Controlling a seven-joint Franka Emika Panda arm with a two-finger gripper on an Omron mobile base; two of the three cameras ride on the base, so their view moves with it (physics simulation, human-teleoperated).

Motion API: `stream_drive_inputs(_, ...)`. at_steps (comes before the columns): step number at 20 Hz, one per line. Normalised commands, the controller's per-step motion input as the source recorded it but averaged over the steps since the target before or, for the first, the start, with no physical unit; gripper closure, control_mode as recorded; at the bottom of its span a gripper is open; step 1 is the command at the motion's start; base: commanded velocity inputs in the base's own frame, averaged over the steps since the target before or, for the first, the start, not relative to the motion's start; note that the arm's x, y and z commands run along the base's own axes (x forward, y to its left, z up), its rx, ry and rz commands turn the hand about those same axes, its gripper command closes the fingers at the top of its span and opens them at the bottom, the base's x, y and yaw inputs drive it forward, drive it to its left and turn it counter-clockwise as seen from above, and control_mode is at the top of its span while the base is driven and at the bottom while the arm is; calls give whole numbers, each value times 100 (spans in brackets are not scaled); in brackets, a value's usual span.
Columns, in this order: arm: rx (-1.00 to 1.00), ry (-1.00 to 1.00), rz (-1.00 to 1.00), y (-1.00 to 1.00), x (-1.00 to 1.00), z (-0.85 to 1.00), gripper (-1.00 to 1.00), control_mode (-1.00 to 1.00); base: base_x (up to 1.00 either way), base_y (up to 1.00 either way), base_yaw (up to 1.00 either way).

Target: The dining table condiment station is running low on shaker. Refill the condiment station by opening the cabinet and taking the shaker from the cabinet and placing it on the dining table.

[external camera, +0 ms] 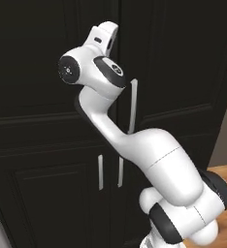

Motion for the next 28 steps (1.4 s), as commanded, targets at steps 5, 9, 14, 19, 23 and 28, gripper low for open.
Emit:
stream_drive_inputs(5,0,0,-3,-90,-36,1,-100,-100,0,0,0)
stream_drive_inputs(9,0,0,-20,-82,-64,0,-100,-100,0,0,0)
stream_drive_inputs(14,0,0,-30,-62,-67,0,-100,-100,0,0,0)
stream_drive_inputs(19,0,4,-34,-46,-27,0,-100,-100,0,0,0)
stream_drive_inputs(23,0,5,-32,-54,-17,0,-100,-100,0,0,0)
stream_drive_inputs(28,0,-5,-32,-55,-87,1,-100,-100,0,0,0)
